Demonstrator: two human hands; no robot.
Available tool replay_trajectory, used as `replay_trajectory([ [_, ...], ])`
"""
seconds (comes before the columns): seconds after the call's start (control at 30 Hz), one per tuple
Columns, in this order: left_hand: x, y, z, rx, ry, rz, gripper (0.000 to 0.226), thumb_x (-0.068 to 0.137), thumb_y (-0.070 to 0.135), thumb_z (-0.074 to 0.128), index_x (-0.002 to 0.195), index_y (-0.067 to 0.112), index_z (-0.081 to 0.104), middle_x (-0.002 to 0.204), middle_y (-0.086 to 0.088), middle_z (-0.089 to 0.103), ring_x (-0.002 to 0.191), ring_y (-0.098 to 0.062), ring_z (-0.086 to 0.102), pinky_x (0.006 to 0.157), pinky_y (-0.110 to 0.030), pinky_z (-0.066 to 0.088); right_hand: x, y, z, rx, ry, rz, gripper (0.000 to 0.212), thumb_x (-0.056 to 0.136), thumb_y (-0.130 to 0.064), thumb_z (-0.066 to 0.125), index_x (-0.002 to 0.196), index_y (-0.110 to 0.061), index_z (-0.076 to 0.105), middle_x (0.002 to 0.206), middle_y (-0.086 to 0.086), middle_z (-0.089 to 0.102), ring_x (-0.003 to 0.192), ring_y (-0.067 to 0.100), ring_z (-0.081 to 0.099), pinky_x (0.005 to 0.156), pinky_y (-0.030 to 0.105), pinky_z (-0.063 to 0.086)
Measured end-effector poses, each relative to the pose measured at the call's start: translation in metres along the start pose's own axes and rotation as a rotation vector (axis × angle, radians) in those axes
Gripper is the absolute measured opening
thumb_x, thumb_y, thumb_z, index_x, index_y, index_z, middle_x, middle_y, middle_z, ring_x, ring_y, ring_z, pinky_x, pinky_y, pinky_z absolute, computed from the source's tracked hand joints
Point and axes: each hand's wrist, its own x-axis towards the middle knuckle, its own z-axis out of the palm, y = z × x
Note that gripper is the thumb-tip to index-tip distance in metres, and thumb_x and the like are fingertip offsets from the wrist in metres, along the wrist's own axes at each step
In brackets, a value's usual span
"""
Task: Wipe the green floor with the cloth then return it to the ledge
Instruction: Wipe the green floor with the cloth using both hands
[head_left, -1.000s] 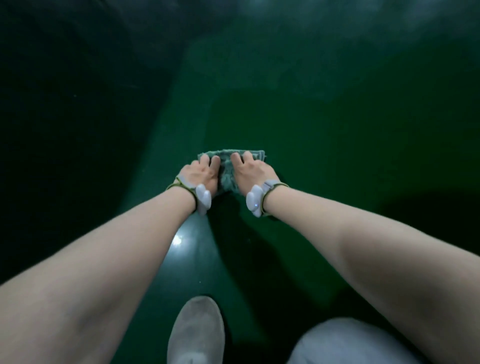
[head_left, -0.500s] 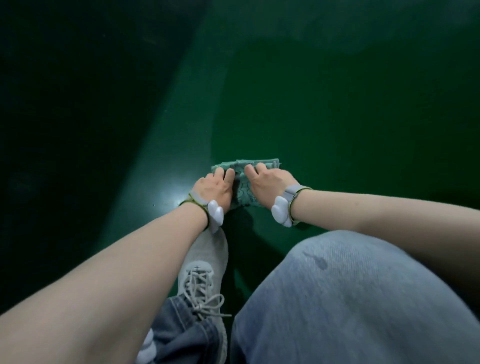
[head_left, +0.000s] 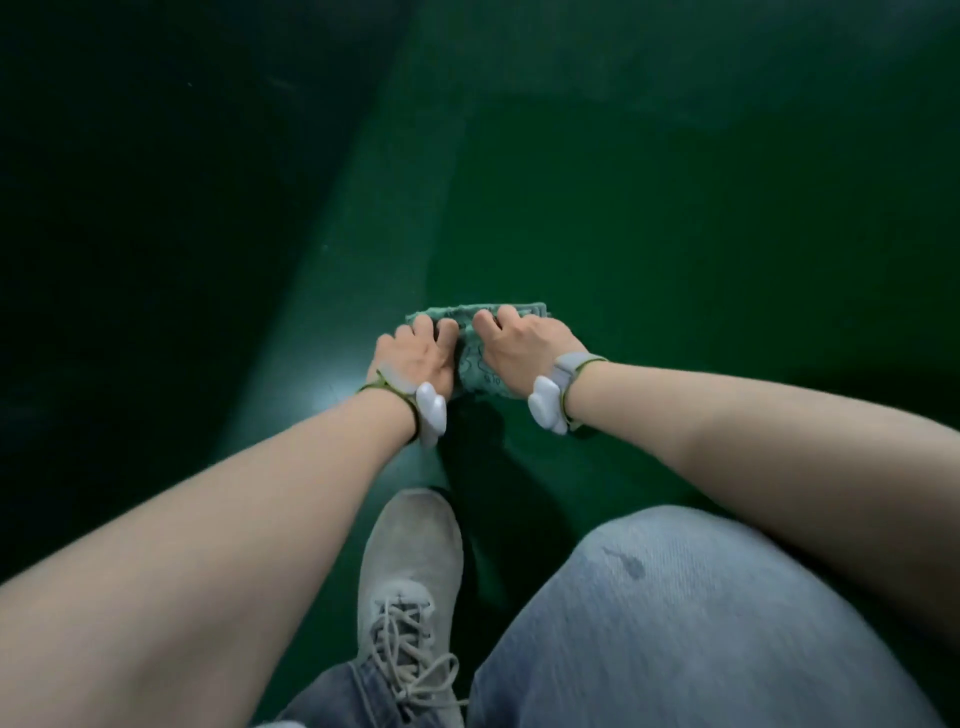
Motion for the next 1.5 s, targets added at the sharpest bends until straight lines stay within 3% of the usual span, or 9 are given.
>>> replay_trajectory([
  [0.1, 0.037, -0.019, -0.028, 0.024, -0.117, 0.010, 0.112, 0.034, 0.019, 0.089, 0.128, 0.013, 0.030, 0.121, -0.013, 0.042, 0.107, -0.037, 0.055, 0.071, -0.041, 0.039, 0.044, 0.009, -0.008, 0.003, 0.013, 0.064, 0.028, 0.100, -0.021, 0.043, 0.126, -0.010, 0.038, 0.103, 0.014, 0.055, 0.077, 0.035, 0.067, 0.053, 0.039, 0.039],
  [0.37, 0.134, -0.064, -0.081, 0.037, -0.115, 0.018, 0.105, 0.055, 0.019, 0.088, 0.139, 0.010, 0.025, 0.132, -0.019, 0.039, 0.117, -0.042, 0.052, 0.079, -0.044, 0.046, 0.152, 0.045, -0.020, 0.036, 0.094, 0.248, 0.030, 0.100, -0.019, 0.039, 0.129, -0.011, 0.038, 0.108, 0.013, 0.056, 0.082, 0.035, 0.067, 0.056, 0.039, 0.042],
  [0.63, 0.219, -0.091, -0.124, 0.027, -0.104, -0.009, 0.113, 0.057, 0.019, 0.087, 0.147, 0.010, 0.018, 0.135, -0.022, 0.036, 0.123, -0.043, 0.049, 0.070, -0.044, 0.039, 0.237, 0.080, -0.028, 0.049, 0.133, 0.406, 0.029, 0.100, -0.023, 0.037, 0.127, -0.015, 0.037, 0.103, 0.010, 0.052, 0.069, 0.031, 0.055, 0.048, 0.037, 0.030],
  [0.87, 0.252, -0.102, -0.138, -0.016, -0.043, -0.020, 0.114, 0.057, 0.021, 0.084, 0.147, 0.011, 0.016, 0.131, -0.021, 0.035, 0.119, -0.044, 0.048, 0.061, -0.042, 0.034, 0.278, 0.101, -0.045, 0.046, 0.083, 0.467, 0.035, 0.095, -0.013, 0.038, 0.130, -0.015, 0.035, 0.096, 0.010, 0.042, 0.070, 0.032, 0.046, 0.046, 0.034, 0.024],
  [0.97, 0.247, -0.100, -0.139, -0.026, -0.054, -0.016, 0.113, 0.059, 0.022, 0.083, 0.148, 0.011, 0.016, 0.132, -0.022, 0.036, 0.119, -0.044, 0.049, 0.066, -0.042, 0.037, 0.273, 0.099, -0.052, 0.071, 0.044, 0.445, 0.034, 0.096, -0.013, 0.037, 0.130, -0.014, 0.035, 0.106, 0.014, 0.051, 0.081, 0.035, 0.052, 0.059, 0.041, 0.036],
  [1.07, 0.232, -0.101, -0.133, -0.004, -0.053, 0.002, 0.107, 0.055, 0.020, 0.084, 0.142, 0.013, 0.021, 0.130, -0.022, 0.038, 0.116, -0.044, 0.053, 0.057, -0.038, 0.034, 0.262, 0.093, -0.056, 0.078, -0.023, 0.396, 0.037, 0.094, -0.012, 0.041, 0.130, -0.012, 0.036, 0.120, 0.019, 0.054, 0.099, 0.041, 0.060, 0.066, 0.044, 0.039],
  [1.17, 0.205, -0.103, -0.115, 0.024, -0.071, 0.010, 0.123, 0.051, 0.021, 0.088, 0.150, 0.012, 0.016, 0.138, -0.022, 0.037, 0.122, -0.044, 0.051, 0.066, -0.041, 0.036, 0.242, 0.075, -0.052, 0.077, -0.057, 0.347, 0.042, 0.097, -0.015, 0.040, 0.139, -0.012, 0.033, 0.129, 0.021, 0.053, 0.109, 0.043, 0.059, 0.070, 0.044, 0.039],
  [1.37, 0.126, -0.087, -0.078, 0.011, -0.133, -0.026, 0.123, 0.049, 0.018, 0.092, 0.147, 0.009, 0.019, 0.139, -0.022, 0.037, 0.124, -0.043, 0.051, 0.086, -0.046, 0.048, 0.174, 0.025, -0.038, 0.056, -0.084, 0.238, 0.043, 0.096, -0.013, 0.043, 0.138, -0.011, 0.033, 0.126, 0.019, 0.054, 0.105, 0.041, 0.062, 0.068, 0.043, 0.040],
  [1.5, 0.064, -0.071, -0.048, -0.044, -0.183, -0.075, 0.122, 0.049, 0.018, 0.092, 0.146, 0.010, 0.019, 0.136, -0.019, 0.037, 0.120, -0.043, 0.052, 0.081, -0.045, 0.045, 0.118, -0.002, -0.035, 0.037, -0.131, 0.108, 0.039, 0.095, -0.013, 0.045, 0.132, -0.011, 0.034, 0.121, 0.018, 0.054, 0.098, 0.040, 0.064, 0.065, 0.043, 0.041],
])
